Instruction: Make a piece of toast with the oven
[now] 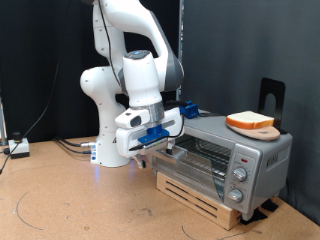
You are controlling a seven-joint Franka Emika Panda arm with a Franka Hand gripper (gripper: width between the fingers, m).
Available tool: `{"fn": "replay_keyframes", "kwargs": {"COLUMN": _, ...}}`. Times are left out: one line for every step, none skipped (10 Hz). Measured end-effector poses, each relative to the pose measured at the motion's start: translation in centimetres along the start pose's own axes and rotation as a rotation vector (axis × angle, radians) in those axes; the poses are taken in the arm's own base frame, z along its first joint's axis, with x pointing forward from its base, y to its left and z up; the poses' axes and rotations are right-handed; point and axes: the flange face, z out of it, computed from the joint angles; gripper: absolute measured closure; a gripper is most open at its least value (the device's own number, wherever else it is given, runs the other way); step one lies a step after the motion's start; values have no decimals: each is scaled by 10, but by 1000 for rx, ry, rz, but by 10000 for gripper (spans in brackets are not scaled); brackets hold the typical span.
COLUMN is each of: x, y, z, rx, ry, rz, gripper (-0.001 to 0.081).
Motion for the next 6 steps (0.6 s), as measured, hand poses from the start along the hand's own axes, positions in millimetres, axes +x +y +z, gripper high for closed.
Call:
{"fn": "replay_keyframes", "kwargs": {"x": 1, "y": 0, "z": 1, "rx": -2, "ry": -1, "rz": 0, "gripper": -3}}
{"fn": "replay_keyframes", "kwargs": {"x": 2, "y": 0, "z": 1, "rx": -5, "ry": -1, "rz": 1, "gripper": -3}}
{"fn": "replay_keyframes", "kwargs": {"x": 3, "y": 0, "z": 2, "rx": -9, "ry": 0, "rz": 0, "gripper": -3}}
{"fn": "replay_keyframes", "kwargs": {"x": 5, "y": 1, "z": 3, "rx": -14, "ry": 2, "rz": 1, "gripper": -3}}
{"fn": "replay_keyframes", "kwargs": {"x": 8, "y": 2, "z": 4, "rx": -18, "ry": 3, "rz": 5, "gripper": -3}}
{"fn": "replay_keyframes", "kwargs": {"x": 11, "y": 3, "z": 4, "rx": -19, "ry": 5, "rz": 9, "gripper": -3}}
